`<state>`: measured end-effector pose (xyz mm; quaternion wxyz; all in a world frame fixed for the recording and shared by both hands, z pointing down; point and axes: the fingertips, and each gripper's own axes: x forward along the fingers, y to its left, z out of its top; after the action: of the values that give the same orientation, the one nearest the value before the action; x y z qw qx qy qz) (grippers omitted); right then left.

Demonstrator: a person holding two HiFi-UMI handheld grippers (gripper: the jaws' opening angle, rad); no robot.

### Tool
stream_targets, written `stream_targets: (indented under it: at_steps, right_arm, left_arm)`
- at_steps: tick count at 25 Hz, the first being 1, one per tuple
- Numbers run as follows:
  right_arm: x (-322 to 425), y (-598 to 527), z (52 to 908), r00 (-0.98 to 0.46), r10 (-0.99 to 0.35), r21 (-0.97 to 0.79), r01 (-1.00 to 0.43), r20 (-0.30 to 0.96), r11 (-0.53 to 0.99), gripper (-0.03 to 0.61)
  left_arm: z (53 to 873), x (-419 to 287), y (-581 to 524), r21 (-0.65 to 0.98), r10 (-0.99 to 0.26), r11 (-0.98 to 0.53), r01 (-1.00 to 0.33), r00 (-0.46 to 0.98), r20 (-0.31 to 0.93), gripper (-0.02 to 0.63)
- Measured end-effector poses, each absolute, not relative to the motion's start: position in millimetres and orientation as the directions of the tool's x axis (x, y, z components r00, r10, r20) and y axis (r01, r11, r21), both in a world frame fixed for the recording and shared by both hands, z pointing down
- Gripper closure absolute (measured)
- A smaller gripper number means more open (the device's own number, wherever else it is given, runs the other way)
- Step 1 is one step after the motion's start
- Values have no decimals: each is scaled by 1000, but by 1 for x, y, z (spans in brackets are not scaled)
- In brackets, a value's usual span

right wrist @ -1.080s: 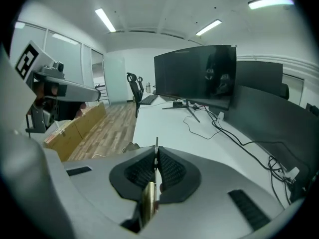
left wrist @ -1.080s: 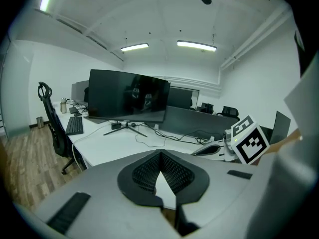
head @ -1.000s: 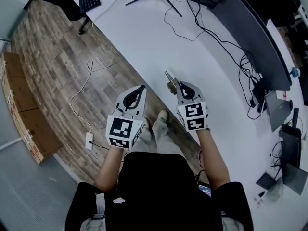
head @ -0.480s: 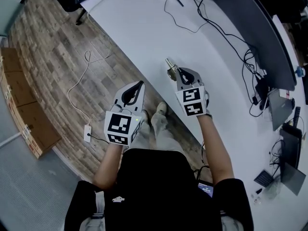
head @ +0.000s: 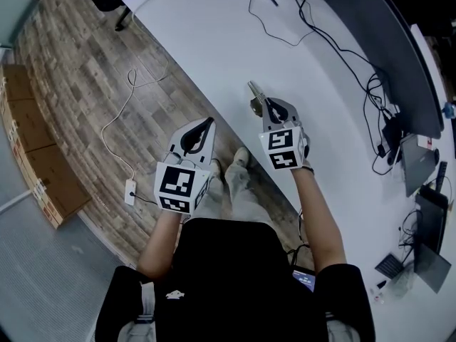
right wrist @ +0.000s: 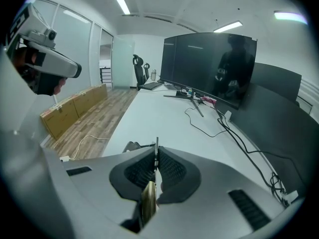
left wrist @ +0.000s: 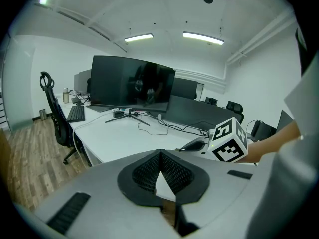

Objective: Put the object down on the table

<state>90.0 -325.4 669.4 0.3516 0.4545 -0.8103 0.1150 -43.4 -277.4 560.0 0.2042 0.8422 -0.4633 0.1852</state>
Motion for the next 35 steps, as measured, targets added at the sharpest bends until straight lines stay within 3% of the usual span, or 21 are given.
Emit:
stream_targets:
  at_steps: [21, 29, 35]
  right_arm:
    - [84, -317, 694, -273, -662, 223, -796, 698, 562, 551]
    - [74, -307, 698, -315, -631, 182, -783, 709, 595, 549]
    - [69, -299, 707, -337, -597, 153, -770, 728, 620, 512]
  left_arm:
    - [576, -50, -265, 201, -688, -474, -857, 503, 523, 601]
    - [575, -53, -257, 203, -691, -469, -859, 500, 523, 601]
    - [577, -54, -253, 205, -690, -464, -862, 497, 526, 601]
